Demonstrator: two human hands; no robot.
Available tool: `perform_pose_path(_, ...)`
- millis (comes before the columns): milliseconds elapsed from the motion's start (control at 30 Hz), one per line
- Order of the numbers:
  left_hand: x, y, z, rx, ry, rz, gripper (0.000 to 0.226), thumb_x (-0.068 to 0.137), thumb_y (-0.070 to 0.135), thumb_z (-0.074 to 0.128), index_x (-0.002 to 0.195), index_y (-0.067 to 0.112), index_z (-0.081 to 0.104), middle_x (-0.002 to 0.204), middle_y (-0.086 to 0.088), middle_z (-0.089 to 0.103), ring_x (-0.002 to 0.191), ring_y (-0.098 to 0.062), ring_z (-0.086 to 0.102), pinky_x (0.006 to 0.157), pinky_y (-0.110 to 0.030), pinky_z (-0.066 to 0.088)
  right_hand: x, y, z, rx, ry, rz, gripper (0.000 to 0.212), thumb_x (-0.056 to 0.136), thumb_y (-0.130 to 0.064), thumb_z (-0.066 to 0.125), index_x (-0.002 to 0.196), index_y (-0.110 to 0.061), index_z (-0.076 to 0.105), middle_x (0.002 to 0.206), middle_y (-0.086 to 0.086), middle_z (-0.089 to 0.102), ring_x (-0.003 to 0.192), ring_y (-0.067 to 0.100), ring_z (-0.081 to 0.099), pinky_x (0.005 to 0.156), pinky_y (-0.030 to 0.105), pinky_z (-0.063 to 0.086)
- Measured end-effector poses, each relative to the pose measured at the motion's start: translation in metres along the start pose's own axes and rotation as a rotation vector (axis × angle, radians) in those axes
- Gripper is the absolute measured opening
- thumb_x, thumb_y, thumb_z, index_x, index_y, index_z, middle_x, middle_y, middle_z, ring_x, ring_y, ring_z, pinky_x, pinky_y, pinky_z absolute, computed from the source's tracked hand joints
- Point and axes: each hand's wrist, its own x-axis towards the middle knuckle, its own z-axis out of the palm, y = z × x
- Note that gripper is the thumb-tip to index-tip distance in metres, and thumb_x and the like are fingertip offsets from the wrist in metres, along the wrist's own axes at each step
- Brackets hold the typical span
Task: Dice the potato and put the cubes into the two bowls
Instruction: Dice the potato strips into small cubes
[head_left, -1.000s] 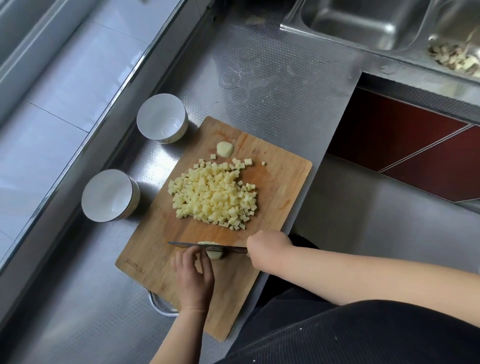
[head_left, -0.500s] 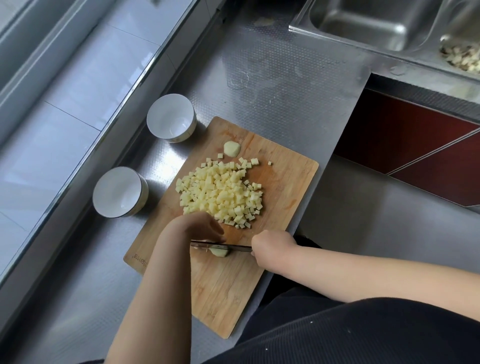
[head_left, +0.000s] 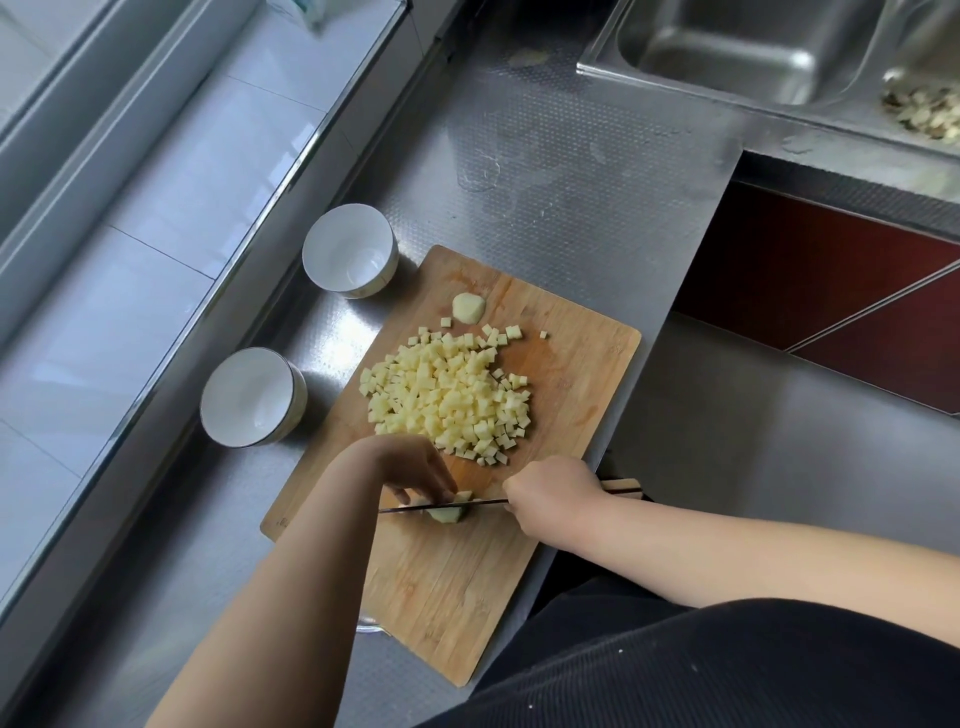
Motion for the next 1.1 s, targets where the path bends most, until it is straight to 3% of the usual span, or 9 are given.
perform_pose_path(167, 0.001, 0.002, 0.002, 0.014, 0.012, 0.018, 0.03, 0.089, 0.019, 0.068, 0.12, 0.021, 0.068, 0.123, -0.001, 0.062, 0.113, -0.019, 0.057, 0.083, -0.028, 0.057, -0.005, 0.003, -0.006, 0.01, 0.004, -0.032, 0.02, 0.094, -0.006, 0.043, 0.098, -0.013, 0.061, 0.097, 0.009, 0.065, 0.089, 0.032, 0.059, 0.059, 0.031, 0.036)
perform_pose_path(400, 0.003, -0.004, 0.004, 0.022, 0.069, 0.056, 0.027, 0.091, 0.022, 0.066, 0.118, 0.022, 0.067, 0.117, 0.003, 0.063, 0.103, -0.012, 0.059, 0.067, -0.017, 0.052, -0.009, 0.008, -0.026, 0.013, 0.007, -0.046, 0.017, 0.095, -0.013, 0.047, 0.094, -0.014, 0.064, 0.092, 0.006, 0.065, 0.083, 0.03, 0.06, 0.053, 0.028, 0.033)
perform_pose_path(533, 0.006, -0.003, 0.002, 0.116, 0.097, 0.076, 0.026, 0.093, 0.023, 0.062, 0.118, 0.02, 0.066, 0.121, 0.002, 0.064, 0.109, -0.012, 0.058, 0.092, -0.026, 0.049, -0.009, 0.013, -0.038, 0.024, 0.021, -0.059, 0.017, 0.094, -0.02, 0.049, 0.093, -0.014, 0.064, 0.09, 0.005, 0.065, 0.071, 0.026, 0.052, 0.054, 0.029, 0.035)
perform_pose_path(633, 0.005, 0.001, 0.0, 0.15, 0.096, 0.068, 0.026, 0.093, 0.019, 0.061, 0.118, 0.019, 0.067, 0.119, 0.002, 0.065, 0.107, -0.012, 0.058, 0.1, -0.031, 0.046, -0.01, 0.02, -0.048, 0.051, 0.002, -0.066, 0.024, 0.097, -0.032, 0.049, 0.099, -0.014, 0.065, 0.085, 0.002, 0.059, 0.071, 0.025, 0.051, 0.056, 0.03, 0.039)
perform_pose_path(800, 0.007, 0.008, -0.002, 0.209, 0.096, 0.03, 0.033, 0.094, 0.01, 0.055, 0.125, 0.018, 0.064, 0.123, 0.001, 0.064, 0.107, -0.013, 0.057, 0.1, -0.031, 0.044, -0.011, 0.03, -0.062, 0.046, -0.059, -0.077, 0.026, 0.095, -0.04, 0.052, 0.105, -0.021, 0.067, 0.071, -0.005, 0.047, 0.069, 0.022, 0.05, 0.05, 0.027, 0.035)
perform_pose_path(933, 0.008, 0.009, -0.005, 0.105, 0.1, -0.012, 0.029, 0.096, 0.016, 0.055, 0.123, 0.014, 0.065, 0.114, -0.003, 0.068, 0.104, -0.019, 0.064, 0.095, -0.034, 0.05, -0.013, 0.041, -0.075, 0.058, -0.135, -0.054, 0.032, 0.093, -0.042, 0.056, 0.074, -0.017, 0.052, 0.069, -0.005, 0.047, 0.06, 0.015, 0.046, 0.056, 0.029, 0.042)
perform_pose_path(1100, 0.01, 0.003, -0.01, 0.031, 0.046, -0.026, 0.025, 0.097, 0.018, 0.054, 0.119, 0.01, 0.064, 0.105, -0.005, 0.069, 0.101, -0.021, 0.067, 0.095, -0.035, 0.052, -0.01, 0.057, -0.088, 0.051, -0.252, -0.041, 0.03, 0.09, -0.04, 0.062, 0.072, -0.018, 0.053, 0.07, -0.004, 0.052, 0.059, 0.013, 0.047, 0.056, 0.029, 0.041)
